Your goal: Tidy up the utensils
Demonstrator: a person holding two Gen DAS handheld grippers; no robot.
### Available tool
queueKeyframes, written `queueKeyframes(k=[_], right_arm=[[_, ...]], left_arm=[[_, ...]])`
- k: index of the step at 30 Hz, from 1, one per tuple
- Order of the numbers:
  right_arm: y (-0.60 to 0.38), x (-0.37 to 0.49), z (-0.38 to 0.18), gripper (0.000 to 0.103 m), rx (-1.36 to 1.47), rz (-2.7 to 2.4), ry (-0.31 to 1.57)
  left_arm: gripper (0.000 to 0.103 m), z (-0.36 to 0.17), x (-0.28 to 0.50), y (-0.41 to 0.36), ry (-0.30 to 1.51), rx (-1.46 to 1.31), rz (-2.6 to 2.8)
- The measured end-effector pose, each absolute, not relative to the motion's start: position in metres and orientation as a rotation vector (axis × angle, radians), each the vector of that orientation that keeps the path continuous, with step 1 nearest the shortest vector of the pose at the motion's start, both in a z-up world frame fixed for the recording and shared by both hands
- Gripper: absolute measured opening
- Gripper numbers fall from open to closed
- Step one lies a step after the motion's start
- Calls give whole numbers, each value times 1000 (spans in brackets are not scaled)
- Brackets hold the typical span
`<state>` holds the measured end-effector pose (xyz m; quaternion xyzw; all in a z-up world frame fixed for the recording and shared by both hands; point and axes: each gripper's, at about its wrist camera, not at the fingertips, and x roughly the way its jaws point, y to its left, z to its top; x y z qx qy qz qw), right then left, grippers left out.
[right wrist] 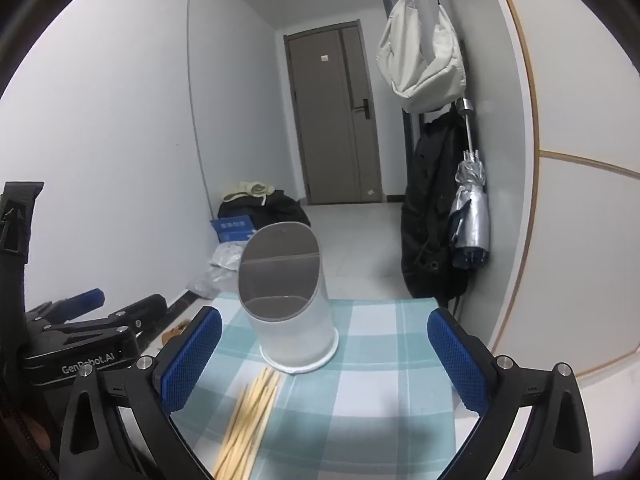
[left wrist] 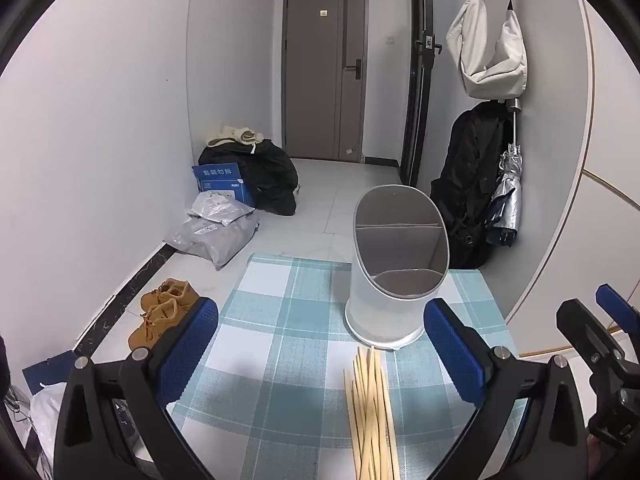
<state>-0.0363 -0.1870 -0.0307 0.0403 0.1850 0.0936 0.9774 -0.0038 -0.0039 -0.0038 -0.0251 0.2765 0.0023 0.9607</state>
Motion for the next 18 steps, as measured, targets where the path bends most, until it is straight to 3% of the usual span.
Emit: queueKeyframes(k=[18], right_arm=[[-192, -36, -31, 103, 90, 181, 366]], left_arm=[[100, -6, -3, 0, 561, -63, 20]])
